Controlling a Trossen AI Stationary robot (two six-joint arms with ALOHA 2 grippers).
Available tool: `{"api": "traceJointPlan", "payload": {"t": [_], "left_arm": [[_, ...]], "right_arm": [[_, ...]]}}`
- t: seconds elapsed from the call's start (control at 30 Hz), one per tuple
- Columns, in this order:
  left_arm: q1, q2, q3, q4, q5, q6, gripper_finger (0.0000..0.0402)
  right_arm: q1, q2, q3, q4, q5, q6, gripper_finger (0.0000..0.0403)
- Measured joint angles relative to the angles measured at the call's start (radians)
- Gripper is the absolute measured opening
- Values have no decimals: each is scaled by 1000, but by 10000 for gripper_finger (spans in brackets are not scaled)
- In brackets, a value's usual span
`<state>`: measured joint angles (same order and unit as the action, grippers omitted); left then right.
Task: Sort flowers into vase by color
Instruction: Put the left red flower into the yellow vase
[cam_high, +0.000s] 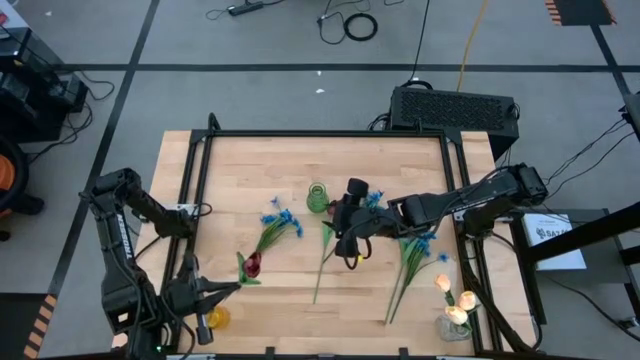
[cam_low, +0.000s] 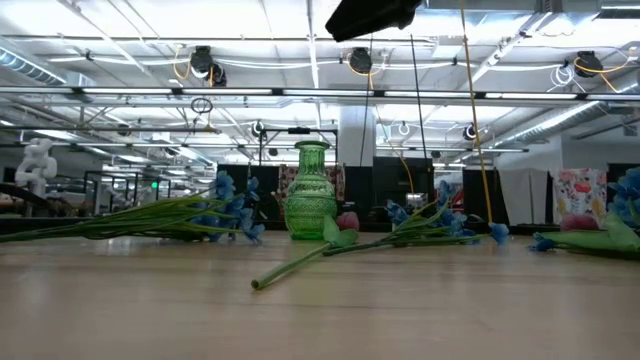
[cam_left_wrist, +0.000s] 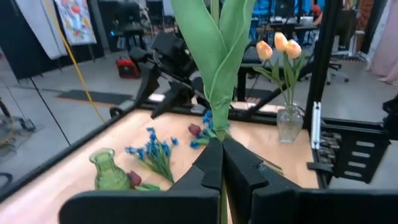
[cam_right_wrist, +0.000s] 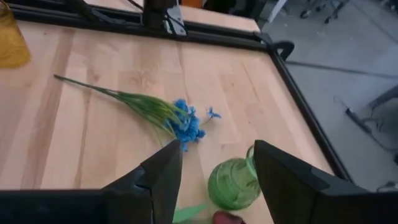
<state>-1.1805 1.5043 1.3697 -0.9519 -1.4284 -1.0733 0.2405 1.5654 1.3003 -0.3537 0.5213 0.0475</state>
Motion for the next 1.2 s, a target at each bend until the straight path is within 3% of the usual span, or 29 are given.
{"api": "traceJointPlan", "payload": {"t": [0.13, 0.67, 1.2], "left_arm": [[0, -2, 0, 1, -47, 10, 6], [-80, -7, 0, 58, -67, 8, 6], [-57, -7, 0, 33, -143, 48, 6]], "right_arm": [[0, 0, 0, 40, -2, -42, 192], [10, 0, 0, 18, -4, -34, 192], [10, 0, -1, 37, -6, -36, 192]]}}
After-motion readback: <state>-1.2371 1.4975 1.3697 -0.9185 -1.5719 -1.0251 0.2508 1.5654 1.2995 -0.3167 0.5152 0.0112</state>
